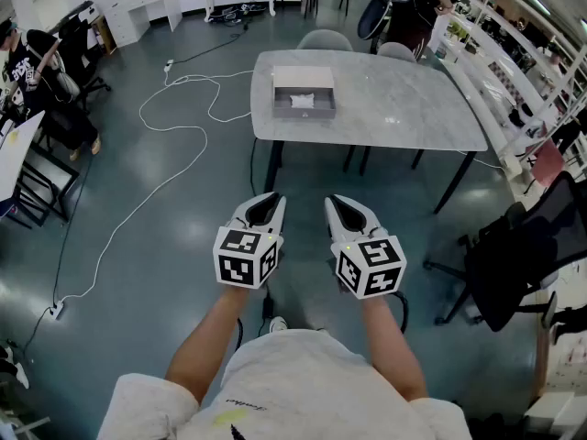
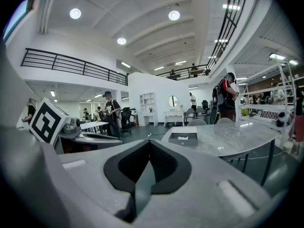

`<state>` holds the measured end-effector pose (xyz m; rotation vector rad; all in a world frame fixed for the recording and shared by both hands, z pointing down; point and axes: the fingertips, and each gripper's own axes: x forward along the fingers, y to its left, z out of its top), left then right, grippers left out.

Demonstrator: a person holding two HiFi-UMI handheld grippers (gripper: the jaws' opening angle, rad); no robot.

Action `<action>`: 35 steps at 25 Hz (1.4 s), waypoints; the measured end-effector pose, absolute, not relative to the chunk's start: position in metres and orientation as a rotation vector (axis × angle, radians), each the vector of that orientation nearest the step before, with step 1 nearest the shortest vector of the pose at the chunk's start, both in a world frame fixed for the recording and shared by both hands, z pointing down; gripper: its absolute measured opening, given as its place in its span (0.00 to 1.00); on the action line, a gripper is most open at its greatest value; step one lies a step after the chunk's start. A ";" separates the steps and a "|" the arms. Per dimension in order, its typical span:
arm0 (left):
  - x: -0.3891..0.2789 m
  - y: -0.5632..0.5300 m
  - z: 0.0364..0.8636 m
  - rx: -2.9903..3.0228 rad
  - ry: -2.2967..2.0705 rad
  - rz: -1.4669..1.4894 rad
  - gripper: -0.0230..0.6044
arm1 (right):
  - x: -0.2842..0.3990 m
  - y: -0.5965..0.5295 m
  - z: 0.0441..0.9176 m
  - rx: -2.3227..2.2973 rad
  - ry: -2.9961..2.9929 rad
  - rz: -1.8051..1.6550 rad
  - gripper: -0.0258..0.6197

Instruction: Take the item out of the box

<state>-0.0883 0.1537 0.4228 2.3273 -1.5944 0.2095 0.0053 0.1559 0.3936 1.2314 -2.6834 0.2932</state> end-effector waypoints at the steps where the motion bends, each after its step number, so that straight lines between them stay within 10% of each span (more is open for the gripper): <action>1: -0.091 0.153 0.423 2.331 -1.590 0.209 0.09 | 0.002 0.155 0.394 1.232 -2.679 0.290 0.05; 35: -0.115 0.012 0.442 2.274 -1.649 0.260 0.08 | -0.019 0.008 0.420 1.153 -2.704 0.366 0.05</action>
